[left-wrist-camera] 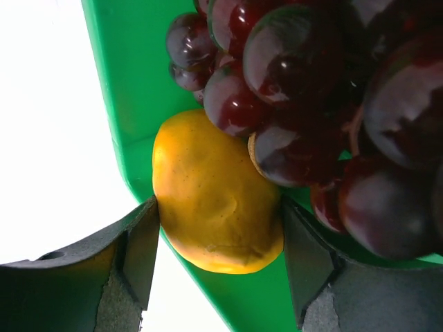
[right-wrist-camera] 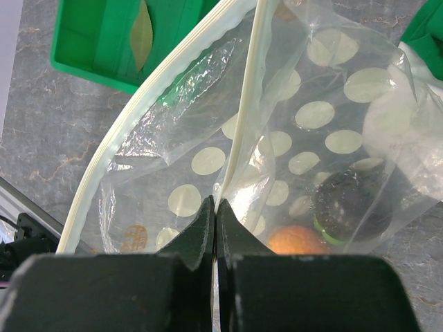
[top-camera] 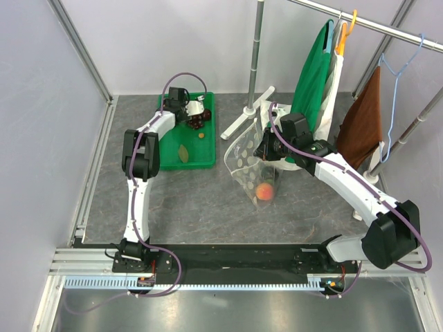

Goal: Place the food in the zip-top bag and seal the zipper
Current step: Pick up the fake fruit from the bin, then place the fake fruit in the zipper food storage bag.

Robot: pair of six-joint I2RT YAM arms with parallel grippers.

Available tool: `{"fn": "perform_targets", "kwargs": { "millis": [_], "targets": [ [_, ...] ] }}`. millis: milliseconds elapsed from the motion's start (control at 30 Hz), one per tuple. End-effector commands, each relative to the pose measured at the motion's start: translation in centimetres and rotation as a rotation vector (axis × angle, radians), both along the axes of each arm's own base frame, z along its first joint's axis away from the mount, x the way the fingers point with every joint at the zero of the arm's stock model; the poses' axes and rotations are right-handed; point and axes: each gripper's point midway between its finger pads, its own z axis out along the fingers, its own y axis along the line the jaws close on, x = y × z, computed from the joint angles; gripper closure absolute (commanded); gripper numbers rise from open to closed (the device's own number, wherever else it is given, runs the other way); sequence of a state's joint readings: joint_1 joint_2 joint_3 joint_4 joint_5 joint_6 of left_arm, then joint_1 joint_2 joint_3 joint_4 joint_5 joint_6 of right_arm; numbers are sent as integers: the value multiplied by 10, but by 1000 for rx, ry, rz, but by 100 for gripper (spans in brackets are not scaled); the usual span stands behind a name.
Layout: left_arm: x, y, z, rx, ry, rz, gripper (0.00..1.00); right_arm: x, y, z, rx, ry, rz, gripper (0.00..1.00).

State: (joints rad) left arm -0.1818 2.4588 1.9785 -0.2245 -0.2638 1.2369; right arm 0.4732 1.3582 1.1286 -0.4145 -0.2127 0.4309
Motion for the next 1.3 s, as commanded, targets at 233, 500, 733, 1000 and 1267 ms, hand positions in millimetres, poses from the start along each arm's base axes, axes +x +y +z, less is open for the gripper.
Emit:
{"fn": "perform_targets", "kwargs": {
  "millis": [233,500,733,1000,1267],
  "targets": [
    [-36,-27,59,-62,-26,-41,65,7,2,26,37,-68,3,100],
    [-78,-42,99,-124,-9,-72,67,5,1,31,46,-78,0,100],
    [-133,-75,168,-355,-15,-104,68,1,0,36,54,-89,-1,100],
    [-277,-198,262,-1095,342,-364,69,-4,-4,38,58,-99,-11,100],
    [-349,-276,259,-1375,704,-344,71,-6,-10,41,57,-113,-22,100]
  ]
}}
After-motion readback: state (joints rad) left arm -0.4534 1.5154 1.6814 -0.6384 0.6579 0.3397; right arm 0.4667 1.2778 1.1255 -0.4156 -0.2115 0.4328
